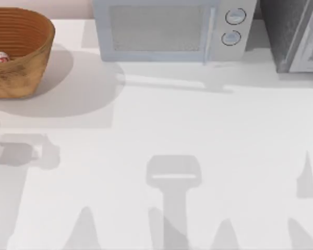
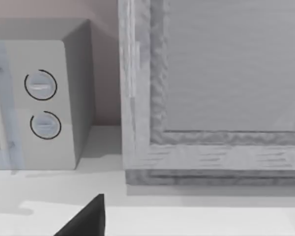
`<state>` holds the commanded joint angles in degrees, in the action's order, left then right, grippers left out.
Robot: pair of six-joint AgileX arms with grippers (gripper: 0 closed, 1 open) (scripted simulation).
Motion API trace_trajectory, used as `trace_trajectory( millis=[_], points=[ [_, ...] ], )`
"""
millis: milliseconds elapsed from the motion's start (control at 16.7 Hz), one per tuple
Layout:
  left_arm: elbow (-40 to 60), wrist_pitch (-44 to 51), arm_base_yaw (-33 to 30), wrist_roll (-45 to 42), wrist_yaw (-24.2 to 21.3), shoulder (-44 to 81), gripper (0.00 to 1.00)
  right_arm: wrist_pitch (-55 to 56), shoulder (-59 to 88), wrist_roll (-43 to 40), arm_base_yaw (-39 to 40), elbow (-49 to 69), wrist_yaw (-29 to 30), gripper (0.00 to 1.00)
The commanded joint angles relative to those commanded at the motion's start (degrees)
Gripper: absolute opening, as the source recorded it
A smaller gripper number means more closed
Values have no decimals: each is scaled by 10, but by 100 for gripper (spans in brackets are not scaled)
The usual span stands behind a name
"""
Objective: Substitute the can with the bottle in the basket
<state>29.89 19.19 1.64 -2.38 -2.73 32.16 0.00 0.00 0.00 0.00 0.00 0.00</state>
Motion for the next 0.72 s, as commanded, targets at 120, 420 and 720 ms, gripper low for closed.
trace_trajectory(
  millis=[120, 420, 720],
  points=[
    [102, 56, 5, -8, -11, 103, 100, 0, 0, 0, 0, 0, 0, 100],
    [386, 206, 20, -31, -44, 385, 100, 0, 0, 0, 0, 0, 0, 100],
    [674, 352, 43, -52, -77, 674, 100, 0, 0, 0, 0, 0, 0, 100]
  ],
)
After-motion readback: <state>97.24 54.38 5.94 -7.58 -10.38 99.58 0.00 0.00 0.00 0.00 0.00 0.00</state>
